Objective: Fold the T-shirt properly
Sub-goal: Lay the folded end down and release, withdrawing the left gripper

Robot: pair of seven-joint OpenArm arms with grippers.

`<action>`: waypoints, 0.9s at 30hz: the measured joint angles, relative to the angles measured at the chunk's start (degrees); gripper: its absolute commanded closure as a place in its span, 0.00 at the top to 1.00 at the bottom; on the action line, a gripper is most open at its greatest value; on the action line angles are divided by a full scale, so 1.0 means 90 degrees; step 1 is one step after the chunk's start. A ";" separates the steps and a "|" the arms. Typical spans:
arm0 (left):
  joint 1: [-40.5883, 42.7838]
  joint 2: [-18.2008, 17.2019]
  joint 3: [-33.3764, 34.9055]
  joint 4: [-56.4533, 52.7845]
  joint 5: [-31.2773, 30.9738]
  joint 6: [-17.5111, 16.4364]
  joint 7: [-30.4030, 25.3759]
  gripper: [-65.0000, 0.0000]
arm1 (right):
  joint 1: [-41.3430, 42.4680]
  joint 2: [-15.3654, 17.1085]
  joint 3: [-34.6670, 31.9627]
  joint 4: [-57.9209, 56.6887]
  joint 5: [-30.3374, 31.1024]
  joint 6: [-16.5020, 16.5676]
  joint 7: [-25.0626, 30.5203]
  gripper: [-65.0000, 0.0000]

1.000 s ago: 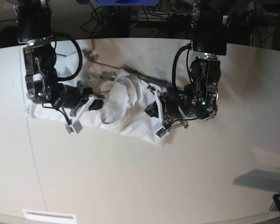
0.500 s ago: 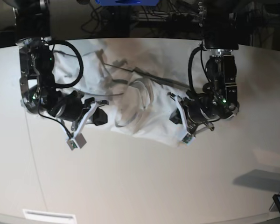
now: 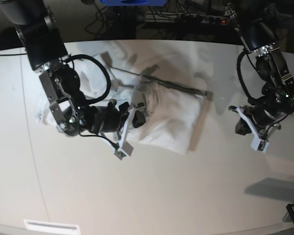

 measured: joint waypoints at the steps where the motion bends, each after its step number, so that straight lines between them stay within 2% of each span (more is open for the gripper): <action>1: 0.0044 -0.0090 -0.0117 0.0000 -0.0002 0.0000 0.0012 0.02 | 0.0039 -0.0036 -0.0097 -0.0146 0.0032 0.0017 0.0080 0.03; 5: 0.0296 -0.0393 -0.0413 0.0002 -0.0017 0.0000 -0.0017 0.02 | 0.0160 -0.0005 -0.0274 -0.0551 0.0070 0.0015 0.0265 0.03; 9: 0.0595 -0.0525 -0.0714 0.0002 -0.0041 0.0000 -0.0010 0.02 | 0.0233 0.0007 -0.0279 -0.0697 0.0211 0.0000 0.0427 0.03; 14: 0.0627 -0.0542 -0.1139 0.0002 -0.0036 0.0000 -0.0012 0.02 | 0.0228 0.0029 -0.0277 -0.1166 0.0236 0.0012 0.0731 0.03; 18: 0.0746 -0.0544 -0.1265 0.0005 -0.0051 0.0000 -0.0019 0.02 | 0.0158 0.0185 -0.0282 -0.1564 0.0262 0.0017 0.1025 0.03; 27: 0.0767 -0.0520 -0.1236 0.0005 -0.0056 0.0000 -0.0012 0.02 | 0.0027 0.0461 -0.0260 -0.1421 0.0340 0.0022 0.1078 0.03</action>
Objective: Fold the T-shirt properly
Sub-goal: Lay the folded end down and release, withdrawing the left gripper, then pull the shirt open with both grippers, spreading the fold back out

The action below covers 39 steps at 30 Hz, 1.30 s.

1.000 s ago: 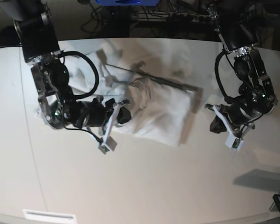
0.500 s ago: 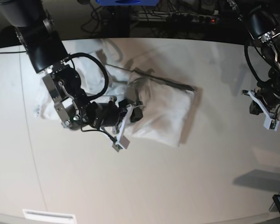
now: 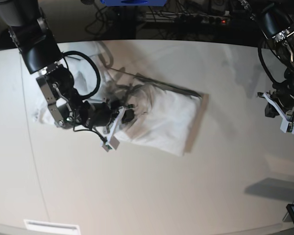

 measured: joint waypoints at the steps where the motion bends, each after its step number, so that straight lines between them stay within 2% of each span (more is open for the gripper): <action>1: 0.0000 0.0007 0.0007 0.0000 0.0000 0.0000 0.0002 0.02 | -0.0056 0.0007 0.0007 0.0117 -0.0041 -0.0032 0.0000 0.03; 5: -0.0051 0.0136 0.0197 0.0000 0.0005 0.0002 0.0000 0.02 | -0.0185 -0.0007 -0.0010 0.0770 -0.0131 -0.0066 -0.0410 0.03; 11: -0.0085 0.0427 0.1234 0.0702 0.0007 0.0005 -0.0012 0.02 | -0.0068 -0.0236 0.0046 0.1462 -0.0027 -0.0053 -0.0646 0.03; 16: -0.0304 0.0906 0.2055 0.1061 -0.0024 -0.0002 -0.0049 0.05 | -0.0532 -0.0168 0.1484 0.1462 -0.0119 -0.0092 -0.0724 0.03; 19: -0.0488 0.0933 0.2516 0.1039 0.0027 0.0000 0.0007 0.21 | -0.0869 -0.0136 0.2480 0.1450 -0.0170 -0.0102 -0.0750 0.03; 22: -0.0580 0.0940 0.2747 0.1042 -0.0005 0.0000 -0.0015 0.33 | -0.1039 0.0070 0.2939 0.1450 -0.0146 -0.0068 -0.0901 0.03; 25: -0.0753 0.1027 0.2951 0.0862 0.0027 0.0000 0.0000 0.34 | -0.1149 0.0299 0.2997 0.1559 -0.0209 -0.0078 -0.0872 0.03; 29: -0.1195 0.1149 0.3570 -0.0265 0.0049 0.0000 -0.0027 0.34 | -0.1231 0.0306 0.2980 0.1848 -0.0121 -0.0056 -0.0882 0.03; 33: -0.1270 0.1197 0.3670 -0.0697 0.0061 0.0000 -0.0364 0.34 | -0.1389 0.0313 0.2985 0.2176 -0.0126 -0.0058 -0.0872 0.03; 35: -0.1275 0.1180 0.3670 -0.0794 0.0114 0.0000 -0.0527 0.34 | -0.1513 0.0257 0.3240 0.2288 -0.0073 -0.0053 -0.0899 0.03; 39: -0.1248 0.1200 0.3670 -0.1171 0.0801 0.0000 -0.0588 0.34 | -0.1671 0.0104 0.4238 0.2297 -0.0112 -0.0056 -0.0877 0.03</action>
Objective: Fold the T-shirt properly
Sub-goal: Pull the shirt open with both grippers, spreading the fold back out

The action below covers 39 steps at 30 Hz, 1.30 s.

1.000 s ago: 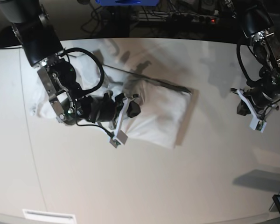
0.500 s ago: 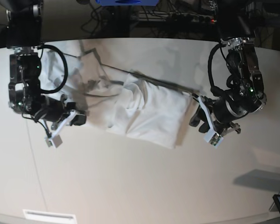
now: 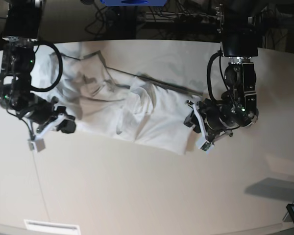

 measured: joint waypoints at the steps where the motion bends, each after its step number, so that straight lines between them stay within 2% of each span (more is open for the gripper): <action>1: 0.0007 0.0012 0.0010 -0.0107 0.0160 0.0000 -0.0070 0.34 | -0.0058 -0.0010 0.0262 0.0012 -0.0007 -0.0007 0.0024 0.03; 4: 0.0051 0.0015 0.0000 -0.0202 0.0454 -0.0002 -0.0318 0.34 | -0.0206 0.0019 0.0634 0.0015 -0.0070 -0.0017 -0.0034 0.03; 8: 0.0211 0.0000 -0.0049 -0.0175 0.0758 -0.0027 -0.0721 0.34 | -0.0335 0.0022 0.0658 0.0017 -0.0010 0.0002 -0.0034 0.03; 11: 0.0236 -0.0002 -0.0049 -0.0090 0.1190 -0.0070 -0.0733 0.34 | -0.0486 0.0010 0.0658 0.0017 -0.0015 0.0000 -0.0036 0.04; 16: 0.0299 -0.0097 -0.0090 -0.0073 0.1367 -0.0070 -0.0874 0.34 | -0.0651 -0.0010 0.0658 0.0015 -0.0029 0.0000 -0.0032 0.04; 20: 0.0498 -0.0056 -0.0865 -0.0068 0.1348 -0.0075 -0.0901 0.34 | -0.0687 -0.0005 0.0661 0.0017 0.0007 0.0002 -0.0034 0.04; 25: 0.0857 -0.0357 -0.1591 0.0153 0.1564 -0.0049 -0.0760 0.34 | -0.0716 -0.0007 0.0663 0.0017 0.0012 0.0002 -0.0034 0.04; 26: 0.1005 -0.0369 -0.1681 0.0279 0.1605 0.0058 -0.0753 0.34 | -0.0719 -0.0007 0.0663 0.0017 0.0019 0.0002 -0.0041 0.06; 27: 0.1127 -0.0389 -0.1729 0.0406 0.1625 0.0058 -0.0763 0.34 | -0.0719 -0.0007 0.0663 0.0005 0.0104 0.0002 -0.0153 0.09; 29: 0.1275 -0.0408 -0.1739 0.0614 0.1710 0.0051 -0.0716 0.34 | -0.0673 -0.0007 0.0663 -0.0168 0.0709 0.0007 -0.0483 0.21; 33: 0.1302 -0.0389 -0.1715 0.0772 0.1802 0.0049 -0.0537 0.34 | -0.0537 0.0032 0.0658 -0.0663 0.1834 0.0010 -0.0563 0.48; 35: 0.1302 -0.0389 -0.1715 0.0794 0.1807 0.0049 -0.0522 0.34 | -0.0420 0.0155 0.0658 -0.0984 0.2161 0.0007 -0.0636 0.62; 37: 0.1299 -0.0389 -0.1717 0.0811 0.1829 0.0046 -0.0486 0.34 | -0.0333 0.0226 0.0663 -0.1333 0.2390 0.0007 -0.0658 0.69; 39: 0.1299 -0.0391 -0.1717 0.0811 0.1829 0.0046 -0.0483 0.34 | -0.0333 0.0255 0.0663 -0.1617 0.2494 0.0007 -0.0707 0.70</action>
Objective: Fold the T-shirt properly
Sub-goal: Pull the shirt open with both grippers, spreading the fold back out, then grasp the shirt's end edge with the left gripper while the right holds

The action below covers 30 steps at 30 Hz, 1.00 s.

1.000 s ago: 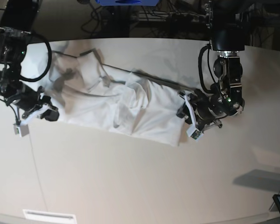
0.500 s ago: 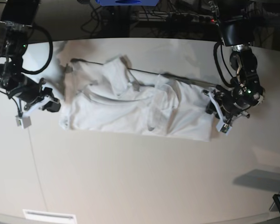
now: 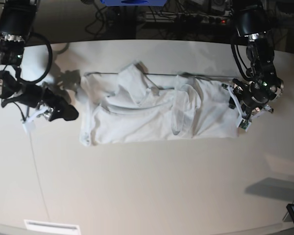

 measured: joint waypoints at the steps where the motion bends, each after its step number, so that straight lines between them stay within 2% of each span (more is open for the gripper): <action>1: 0.0000 0.0000 0.0000 0.0000 0.0000 0.0000 0.0000 0.34 | 0.0002 0.0015 -0.0005 -0.0119 0.0002 -0.0002 -0.0019 0.71; 7: -0.0092 0.0002 0.0007 -0.0015 0.0022 -0.0027 0.0100 0.34 | 0.0214 0.0061 -0.0046 -0.0862 0.0112 0.0034 -0.0017 0.71; 13: -0.0177 0.0005 0.0012 -0.0039 0.0066 -0.0053 0.0165 0.34 | 0.0338 0.0066 -0.0629 -0.0916 0.0170 0.0049 0.0087 0.71; 18: -0.0199 0.0056 -0.0019 0.0260 0.0097 -0.0068 0.0350 0.34 | 0.0323 0.0024 -0.0743 -0.0916 0.0240 0.0068 0.0078 0.71; 24: -0.0306 0.0046 -0.0619 0.1156 0.0228 -0.0080 0.0981 0.34 | 0.0323 0.0024 -0.0743 -0.0916 0.0238 0.0066 0.0083 0.71; 27: -0.0376 0.0036 -0.0602 0.1460 0.0160 -0.0068 0.1044 0.34 | 0.0323 0.0019 -0.0743 -0.0916 0.0240 0.0070 0.0080 0.71; 30: -0.0236 -0.0097 -0.0935 0.1513 0.0092 -0.0097 0.1134 0.34 | 0.0321 0.0022 -0.0743 -0.0916 0.0255 0.0063 0.0078 0.71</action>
